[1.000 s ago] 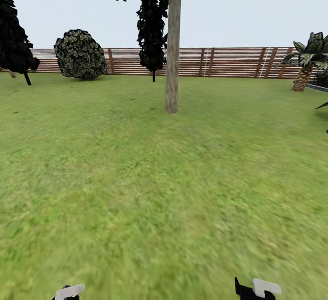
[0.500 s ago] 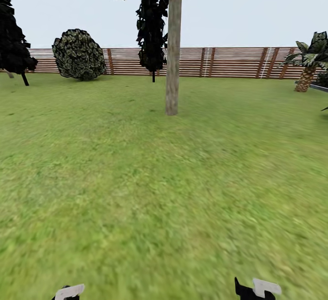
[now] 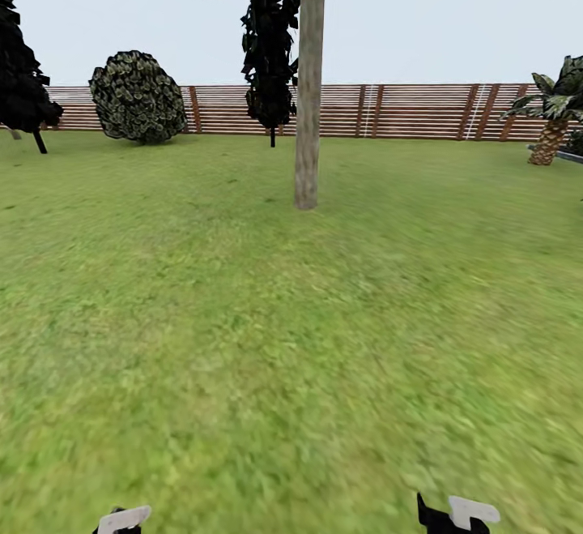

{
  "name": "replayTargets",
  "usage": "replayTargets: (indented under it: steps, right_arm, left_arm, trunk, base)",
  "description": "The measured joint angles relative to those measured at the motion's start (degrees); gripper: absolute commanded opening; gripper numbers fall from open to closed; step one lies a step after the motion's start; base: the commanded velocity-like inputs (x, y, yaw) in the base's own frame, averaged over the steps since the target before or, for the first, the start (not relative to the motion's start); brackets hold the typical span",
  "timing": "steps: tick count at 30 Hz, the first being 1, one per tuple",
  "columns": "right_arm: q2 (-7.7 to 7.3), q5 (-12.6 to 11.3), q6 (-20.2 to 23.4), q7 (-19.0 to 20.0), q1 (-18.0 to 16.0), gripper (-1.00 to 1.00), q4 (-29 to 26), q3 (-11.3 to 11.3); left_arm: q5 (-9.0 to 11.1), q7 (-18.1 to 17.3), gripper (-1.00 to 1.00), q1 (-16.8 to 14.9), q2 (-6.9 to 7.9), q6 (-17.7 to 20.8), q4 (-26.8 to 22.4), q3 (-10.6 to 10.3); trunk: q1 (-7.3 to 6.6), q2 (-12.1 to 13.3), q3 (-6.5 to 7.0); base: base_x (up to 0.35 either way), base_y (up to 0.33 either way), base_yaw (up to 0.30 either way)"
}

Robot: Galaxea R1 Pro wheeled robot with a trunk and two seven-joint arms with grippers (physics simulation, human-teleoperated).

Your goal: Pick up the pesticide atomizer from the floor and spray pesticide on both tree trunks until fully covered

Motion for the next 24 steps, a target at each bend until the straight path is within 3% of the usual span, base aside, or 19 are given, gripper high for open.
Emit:
replayTargets:
  steps: [24]
  right_arm:
    - [0.00,-0.01,0.00,0.00,0.03,1.00,-0.09,0.00]
  left_arm:
    - [0.00,0.00,-1.00,0.00,-0.02,0.00,0.00,0.00]
  trunk:
    - [0.00,0.00,0.00]
  base:
    - [0.335,0.000,0.000]
